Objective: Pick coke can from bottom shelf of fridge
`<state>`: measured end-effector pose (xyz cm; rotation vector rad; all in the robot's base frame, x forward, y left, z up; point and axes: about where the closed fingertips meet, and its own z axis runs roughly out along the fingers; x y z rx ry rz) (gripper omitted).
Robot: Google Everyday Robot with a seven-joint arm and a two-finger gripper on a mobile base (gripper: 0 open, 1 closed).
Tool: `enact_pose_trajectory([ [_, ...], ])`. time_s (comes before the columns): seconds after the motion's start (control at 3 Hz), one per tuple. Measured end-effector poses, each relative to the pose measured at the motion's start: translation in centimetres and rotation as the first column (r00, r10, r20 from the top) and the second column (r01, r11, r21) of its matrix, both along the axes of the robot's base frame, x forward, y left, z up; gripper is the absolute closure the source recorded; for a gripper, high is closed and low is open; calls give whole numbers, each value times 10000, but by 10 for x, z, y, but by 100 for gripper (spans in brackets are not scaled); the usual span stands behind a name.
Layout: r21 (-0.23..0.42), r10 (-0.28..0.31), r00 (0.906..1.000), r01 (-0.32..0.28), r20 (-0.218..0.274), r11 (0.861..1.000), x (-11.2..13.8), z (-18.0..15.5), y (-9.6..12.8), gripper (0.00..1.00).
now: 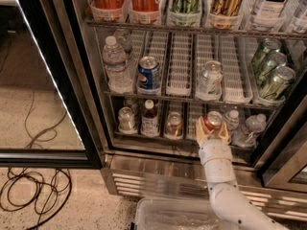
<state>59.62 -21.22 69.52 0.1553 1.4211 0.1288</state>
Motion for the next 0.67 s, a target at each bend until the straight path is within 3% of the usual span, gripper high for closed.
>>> enact_pose_trajectory([
  [0.33,252,890,9959,-885,-154,9958,-15,8,-16,100],
  [0.67,593,1755,9840,-1736,-293,9830,-34,15,-28,100],
])
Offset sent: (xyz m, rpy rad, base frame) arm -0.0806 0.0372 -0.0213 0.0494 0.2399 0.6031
